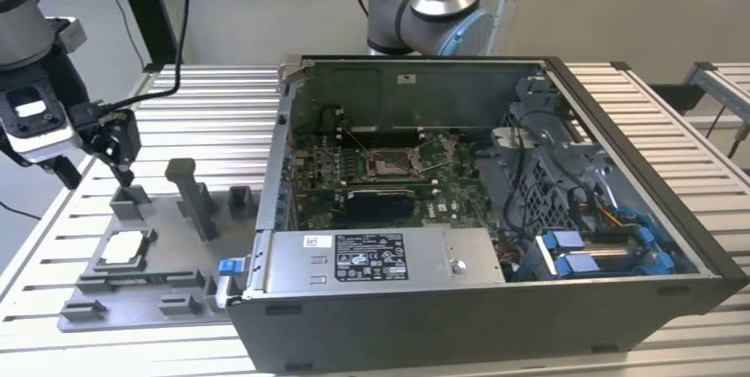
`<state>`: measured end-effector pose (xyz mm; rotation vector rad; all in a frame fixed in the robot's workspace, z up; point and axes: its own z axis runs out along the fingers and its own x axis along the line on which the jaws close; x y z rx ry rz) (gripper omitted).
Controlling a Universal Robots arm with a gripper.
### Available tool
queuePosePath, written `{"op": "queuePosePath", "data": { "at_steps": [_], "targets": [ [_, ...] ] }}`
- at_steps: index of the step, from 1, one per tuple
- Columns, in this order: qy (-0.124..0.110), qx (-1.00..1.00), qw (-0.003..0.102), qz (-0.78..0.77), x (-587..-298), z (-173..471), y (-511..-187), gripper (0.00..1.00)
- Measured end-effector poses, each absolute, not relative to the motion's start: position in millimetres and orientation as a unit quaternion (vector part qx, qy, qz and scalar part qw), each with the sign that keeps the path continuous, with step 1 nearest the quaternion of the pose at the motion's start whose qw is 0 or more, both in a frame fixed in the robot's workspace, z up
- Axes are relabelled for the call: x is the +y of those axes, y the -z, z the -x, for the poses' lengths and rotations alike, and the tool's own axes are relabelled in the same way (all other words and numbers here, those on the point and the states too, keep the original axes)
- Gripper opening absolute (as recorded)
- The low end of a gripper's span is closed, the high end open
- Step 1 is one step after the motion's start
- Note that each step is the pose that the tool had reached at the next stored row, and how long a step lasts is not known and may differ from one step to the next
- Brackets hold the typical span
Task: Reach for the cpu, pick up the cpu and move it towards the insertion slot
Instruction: 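Pick up the cpu and move it towards the insertion slot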
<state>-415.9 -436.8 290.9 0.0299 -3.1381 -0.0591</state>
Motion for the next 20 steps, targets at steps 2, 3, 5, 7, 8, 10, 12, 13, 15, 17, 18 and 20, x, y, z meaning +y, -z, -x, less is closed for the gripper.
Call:
{"op": "queuePosePath", "data": {
  "at_steps": [2, 3, 5, 7, 8, 10, 12, 13, 15, 17, 18, 20],
  "targets": [
    [0.019, -1.000, 0.001, -0.010, -437.6, 417.0, -287.4, 1.00],
    [0.019, -1.000, 0.001, -0.010, -438.0, 417.3, -285.5, 1.00],
    [0.019, -1.000, 0.001, -0.009, -438.7, 417.6, -281.9, 1.00],
    [0.019, -1.000, 0.001, -0.010, -439.8, 417.6, -278.2, 1.00],
    [0.019, -1.000, 0.001, -0.010, -440.5, 417.7, -276.5, 1.00],
    [0.019, -1.000, 0.002, -0.010, -442.6, 417.7, -272.9, 1.00],
    [0.019, -1.000, 0.001, -0.010, -447.5, 417.6, -269.4, 1.00],
    [0.019, -1.000, 0.001, -0.010, -450.5, 417.6, -267.8, 1.00],
    [0.019, -1.000, 0.001, -0.010, -455.4, 417.6, -264.4, 1.00],
    [0.019, -1.000, 0.001, -0.010, -458.7, 417.6, -260.8, 1.00],
    [0.019, -1.000, 0.001, -0.010, -459.1, 417.6, -259.0, 1.00],
    [0.019, -1.000, 0.001, -0.009, -459.4, 418.1, -255.3, 1.00]
  ]
}}
